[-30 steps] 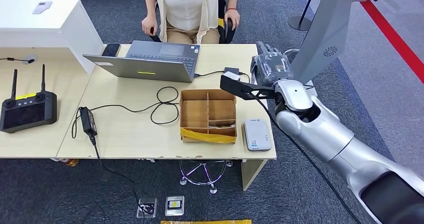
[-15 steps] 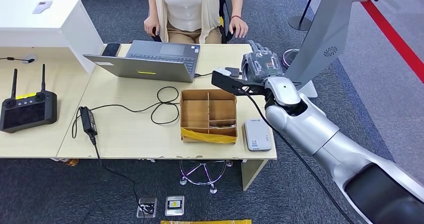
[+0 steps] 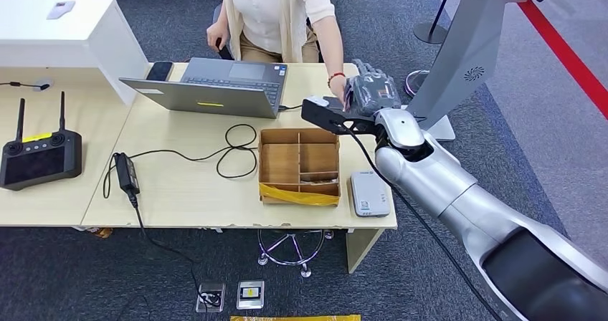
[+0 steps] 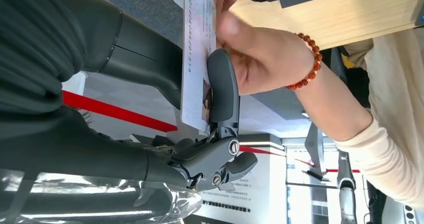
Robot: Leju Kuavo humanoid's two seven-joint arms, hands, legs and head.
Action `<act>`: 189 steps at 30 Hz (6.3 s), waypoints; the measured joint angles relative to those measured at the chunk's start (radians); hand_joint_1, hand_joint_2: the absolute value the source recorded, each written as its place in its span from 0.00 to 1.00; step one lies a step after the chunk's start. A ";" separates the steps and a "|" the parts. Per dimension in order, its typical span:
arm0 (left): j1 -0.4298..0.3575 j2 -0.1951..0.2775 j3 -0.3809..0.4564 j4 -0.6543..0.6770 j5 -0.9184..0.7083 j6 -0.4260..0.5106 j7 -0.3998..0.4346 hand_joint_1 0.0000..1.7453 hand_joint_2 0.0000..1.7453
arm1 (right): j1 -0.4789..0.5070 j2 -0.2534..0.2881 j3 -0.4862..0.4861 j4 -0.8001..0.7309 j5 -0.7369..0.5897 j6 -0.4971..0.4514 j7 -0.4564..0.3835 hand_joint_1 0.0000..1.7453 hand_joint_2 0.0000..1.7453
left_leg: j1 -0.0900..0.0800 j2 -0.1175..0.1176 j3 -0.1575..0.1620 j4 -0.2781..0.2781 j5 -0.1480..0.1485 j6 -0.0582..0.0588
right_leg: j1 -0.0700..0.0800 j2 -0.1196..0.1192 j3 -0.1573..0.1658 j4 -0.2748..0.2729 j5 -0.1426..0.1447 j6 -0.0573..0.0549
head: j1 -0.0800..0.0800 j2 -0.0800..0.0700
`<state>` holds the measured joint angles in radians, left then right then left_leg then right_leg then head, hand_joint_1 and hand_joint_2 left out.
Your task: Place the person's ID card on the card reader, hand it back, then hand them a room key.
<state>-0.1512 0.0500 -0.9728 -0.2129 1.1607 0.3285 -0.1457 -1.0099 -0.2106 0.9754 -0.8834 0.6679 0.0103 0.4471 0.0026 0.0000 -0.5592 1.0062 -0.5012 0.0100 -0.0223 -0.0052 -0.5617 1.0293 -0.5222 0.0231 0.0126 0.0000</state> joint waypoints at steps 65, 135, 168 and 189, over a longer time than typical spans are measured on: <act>0.040 0.017 0.005 0.000 -0.019 -0.011 -0.039 0.00 0.00 | 0.436 -0.226 -0.270 -0.408 -0.022 -0.300 -0.016 0.00 0.00 | 0.001 0.000 0.016 0.001 0.003 -0.003 | 0.001 0.000 0.000 -0.001 0.003 -0.001 | 0.000 0.000; 0.054 0.018 0.024 0.000 0.026 0.007 -0.021 0.00 0.00 | 0.613 -0.029 -0.029 -0.433 0.023 -0.491 -0.128 0.00 1.00 | 0.002 0.000 0.016 0.000 0.003 -0.003 | 0.002 0.000 0.000 0.000 0.002 -0.002 | 0.000 0.000; 0.030 0.017 0.000 0.000 -0.005 -0.001 -0.007 0.00 0.00 | 0.595 0.053 -0.078 -0.343 0.408 -0.279 0.000 0.00 1.00 | 0.003 0.000 0.016 0.000 0.003 -0.003 | 0.003 0.000 0.000 0.000 0.002 -0.002 | 0.000 0.000; 0.011 0.017 -0.020 0.000 -0.038 -0.017 0.021 0.00 0.00 | 0.574 0.071 -0.091 -0.295 0.371 -0.293 0.027 0.00 1.00 | 0.003 0.001 0.016 0.000 0.003 -0.003 | 0.003 0.000 0.000 0.000 0.002 -0.002 | 0.000 0.000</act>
<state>-0.1400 0.0668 -0.9931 -0.2129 1.1223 0.3120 -0.1247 -0.4364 -0.1397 0.8843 -1.1784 1.0387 -0.2830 0.4742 0.0054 0.0005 -0.5430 1.0063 -0.4986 0.0070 -0.0195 -0.0047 -0.5621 1.0291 -0.5199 0.0215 0.0126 0.0000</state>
